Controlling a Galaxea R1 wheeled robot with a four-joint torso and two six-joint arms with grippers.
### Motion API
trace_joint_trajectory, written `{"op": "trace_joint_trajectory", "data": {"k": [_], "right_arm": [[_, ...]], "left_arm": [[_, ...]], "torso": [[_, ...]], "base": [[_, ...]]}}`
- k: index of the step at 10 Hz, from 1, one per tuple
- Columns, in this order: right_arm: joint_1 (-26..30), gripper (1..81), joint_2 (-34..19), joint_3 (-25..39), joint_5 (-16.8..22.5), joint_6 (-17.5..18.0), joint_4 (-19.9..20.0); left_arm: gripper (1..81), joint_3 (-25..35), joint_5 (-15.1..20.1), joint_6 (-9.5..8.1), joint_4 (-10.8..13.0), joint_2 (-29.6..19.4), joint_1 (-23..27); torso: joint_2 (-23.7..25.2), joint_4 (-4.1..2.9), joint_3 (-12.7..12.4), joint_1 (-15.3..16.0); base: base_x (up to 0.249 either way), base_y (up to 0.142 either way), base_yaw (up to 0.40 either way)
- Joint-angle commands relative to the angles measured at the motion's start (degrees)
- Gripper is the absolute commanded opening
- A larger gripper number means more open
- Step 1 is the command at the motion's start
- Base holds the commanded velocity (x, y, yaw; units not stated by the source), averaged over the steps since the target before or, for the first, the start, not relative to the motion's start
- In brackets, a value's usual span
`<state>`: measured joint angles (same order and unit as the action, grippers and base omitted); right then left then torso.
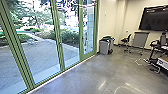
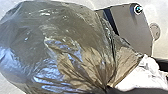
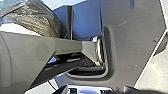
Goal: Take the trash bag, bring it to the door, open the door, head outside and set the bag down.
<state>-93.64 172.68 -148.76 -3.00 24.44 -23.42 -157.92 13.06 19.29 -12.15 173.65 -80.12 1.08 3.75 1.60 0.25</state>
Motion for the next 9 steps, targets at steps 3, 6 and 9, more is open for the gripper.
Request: {"op": "trace_joint_trajectory", "data": {"k": [3,6,9], "right_arm": [[1.91,81.1,0.67,0.41,3.0,-0.27,-1.02],[2.09,81.1,0.94,0.33,3.17,-0.27,-1.02],[2.09,81.1,1.11,-0.38,3.09,-0.27,-0.93]], "left_arm": [[1.0,0.15,3.91,0.14,0.03,0.21,3.43],[1.0,0.15,3.91,0.14,0.03,0.21,3.43],[1.0,0.15,3.82,0.14,0.03,0.29,3.43]], "torso": [[0.0,0.0,0.0,-0.02],[0.0,0.0,0.0,0.0],[0.0,0.0,0.0,0.0]], "base": [[0.157,-0.073,0.0],[0.159,-0.073,0.0],[0.161,-0.074,0.0]]}}
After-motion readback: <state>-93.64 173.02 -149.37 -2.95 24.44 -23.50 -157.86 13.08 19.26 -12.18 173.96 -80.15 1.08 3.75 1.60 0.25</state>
